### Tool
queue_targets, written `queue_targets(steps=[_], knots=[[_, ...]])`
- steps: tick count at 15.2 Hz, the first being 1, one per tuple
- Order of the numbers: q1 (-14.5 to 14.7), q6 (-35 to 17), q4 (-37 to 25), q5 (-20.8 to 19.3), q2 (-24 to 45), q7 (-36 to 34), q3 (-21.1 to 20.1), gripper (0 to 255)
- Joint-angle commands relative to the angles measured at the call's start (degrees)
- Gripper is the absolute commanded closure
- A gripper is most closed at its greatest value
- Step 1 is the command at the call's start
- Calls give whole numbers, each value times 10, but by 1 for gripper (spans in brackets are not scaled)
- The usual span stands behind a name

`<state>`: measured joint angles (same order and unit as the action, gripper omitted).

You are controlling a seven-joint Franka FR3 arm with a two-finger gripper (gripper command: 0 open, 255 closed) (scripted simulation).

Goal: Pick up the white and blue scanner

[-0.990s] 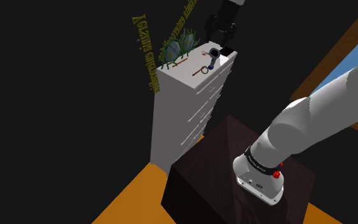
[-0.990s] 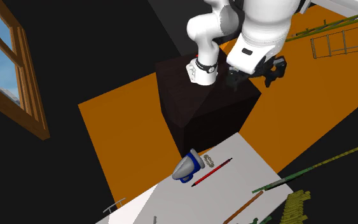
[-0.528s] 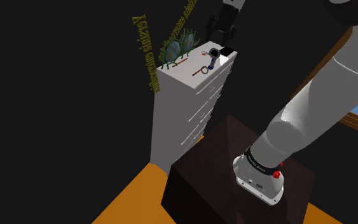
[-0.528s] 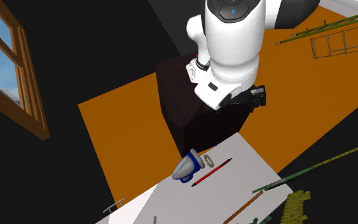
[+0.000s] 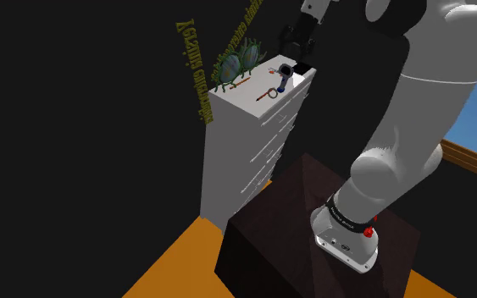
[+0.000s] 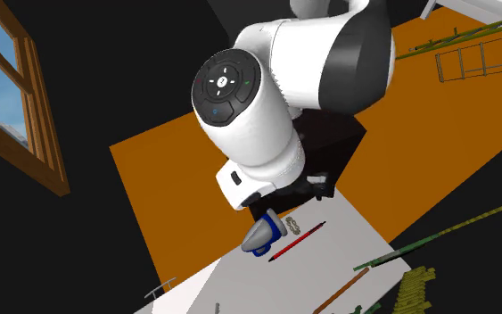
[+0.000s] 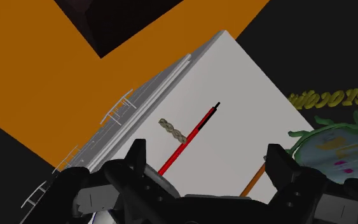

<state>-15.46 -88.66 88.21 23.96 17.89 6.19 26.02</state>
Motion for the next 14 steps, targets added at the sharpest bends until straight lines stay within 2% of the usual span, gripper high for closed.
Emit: queue_targets(steps=[1, 4, 14], knots=[[-24, 19, -48, 24, 46, 1, 4, 0], [-69, 53, -135, 59, 121, -3, 4, 0], [-62, 3, -87, 62, 128, 15, 2, 0]])
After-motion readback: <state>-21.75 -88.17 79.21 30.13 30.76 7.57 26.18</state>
